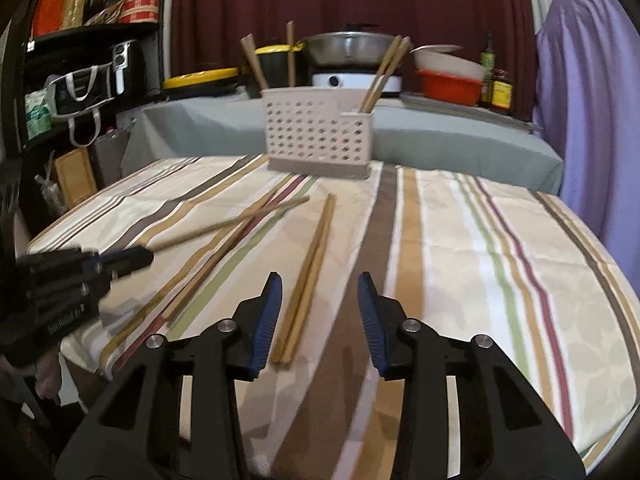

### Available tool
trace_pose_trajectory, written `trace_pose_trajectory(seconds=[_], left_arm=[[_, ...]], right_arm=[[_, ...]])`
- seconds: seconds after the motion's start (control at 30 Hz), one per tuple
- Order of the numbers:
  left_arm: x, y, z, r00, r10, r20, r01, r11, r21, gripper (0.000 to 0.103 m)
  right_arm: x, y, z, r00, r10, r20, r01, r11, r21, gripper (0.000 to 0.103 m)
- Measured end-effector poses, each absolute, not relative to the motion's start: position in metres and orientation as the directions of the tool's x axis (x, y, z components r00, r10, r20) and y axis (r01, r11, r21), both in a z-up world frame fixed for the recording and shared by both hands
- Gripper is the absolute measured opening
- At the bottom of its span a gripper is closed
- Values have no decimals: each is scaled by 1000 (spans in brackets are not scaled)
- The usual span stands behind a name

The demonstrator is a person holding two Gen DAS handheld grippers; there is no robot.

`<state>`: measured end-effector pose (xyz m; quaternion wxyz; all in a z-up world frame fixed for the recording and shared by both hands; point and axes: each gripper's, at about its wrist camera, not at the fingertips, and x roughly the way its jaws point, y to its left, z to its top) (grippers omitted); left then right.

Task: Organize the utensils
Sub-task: 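Lower the left tool onto a chopstick and close it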

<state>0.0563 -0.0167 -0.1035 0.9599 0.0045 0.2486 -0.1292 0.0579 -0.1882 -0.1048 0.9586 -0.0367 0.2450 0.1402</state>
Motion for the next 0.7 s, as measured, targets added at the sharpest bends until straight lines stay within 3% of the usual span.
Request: trace_pose_trajectory(seconds=[0.43,0.7], left_arm=[[54,-3,-101,853,-211,-477,206,976,-63,7],[54,-2,-101,853,-211,-478,206,976,-64,7]], right_arm=[[53,-166,-124,760,336,-557,-383,923,34,34],[55,-162,-130,742,317,-591,-379,925,21,32]])
